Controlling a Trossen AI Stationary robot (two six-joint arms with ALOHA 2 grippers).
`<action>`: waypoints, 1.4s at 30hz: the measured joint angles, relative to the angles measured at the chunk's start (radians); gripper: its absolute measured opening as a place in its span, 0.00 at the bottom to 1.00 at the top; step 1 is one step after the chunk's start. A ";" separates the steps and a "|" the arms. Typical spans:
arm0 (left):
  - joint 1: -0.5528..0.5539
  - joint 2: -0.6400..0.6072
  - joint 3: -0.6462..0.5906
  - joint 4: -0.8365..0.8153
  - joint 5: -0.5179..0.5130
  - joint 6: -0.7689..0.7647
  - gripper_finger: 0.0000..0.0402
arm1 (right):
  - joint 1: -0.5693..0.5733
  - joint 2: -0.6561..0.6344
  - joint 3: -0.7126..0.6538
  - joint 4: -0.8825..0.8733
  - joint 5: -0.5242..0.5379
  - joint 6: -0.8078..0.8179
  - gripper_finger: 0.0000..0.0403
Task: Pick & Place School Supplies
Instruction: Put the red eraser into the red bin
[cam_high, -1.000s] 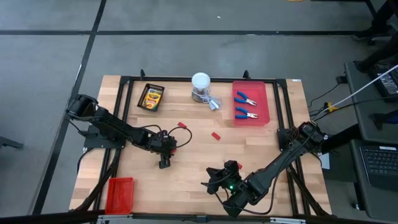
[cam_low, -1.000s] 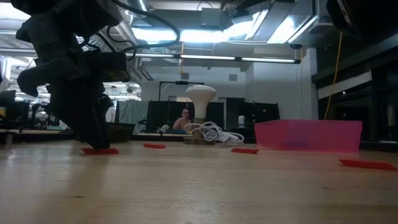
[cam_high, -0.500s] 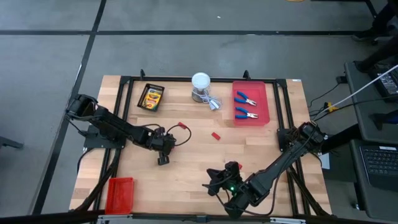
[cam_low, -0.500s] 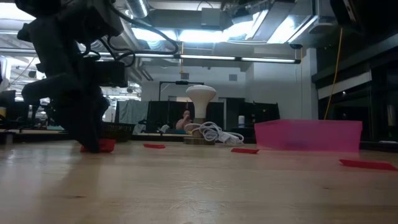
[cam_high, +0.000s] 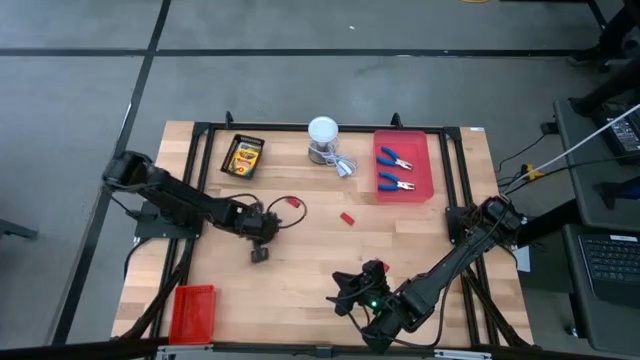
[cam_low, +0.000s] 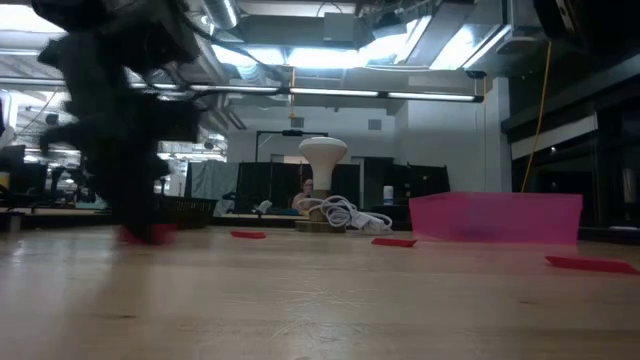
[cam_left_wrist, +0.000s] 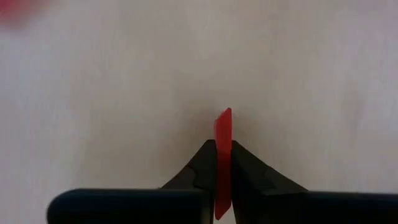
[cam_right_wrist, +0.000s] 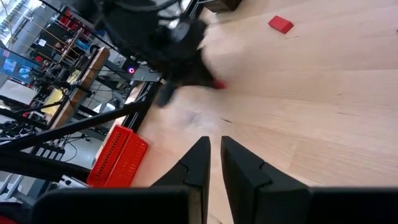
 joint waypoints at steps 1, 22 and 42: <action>-0.005 -0.035 0.004 -0.068 0.064 -0.005 0.04 | 0.000 0.000 0.000 0.001 0.000 0.000 0.11; -0.712 -0.510 0.098 -0.389 0.335 -0.554 0.04 | 0.002 0.000 0.000 -0.006 0.046 -0.004 0.11; -0.922 -0.240 0.098 -0.264 0.194 -0.609 0.09 | 0.002 0.000 0.000 -0.006 0.040 -0.002 0.11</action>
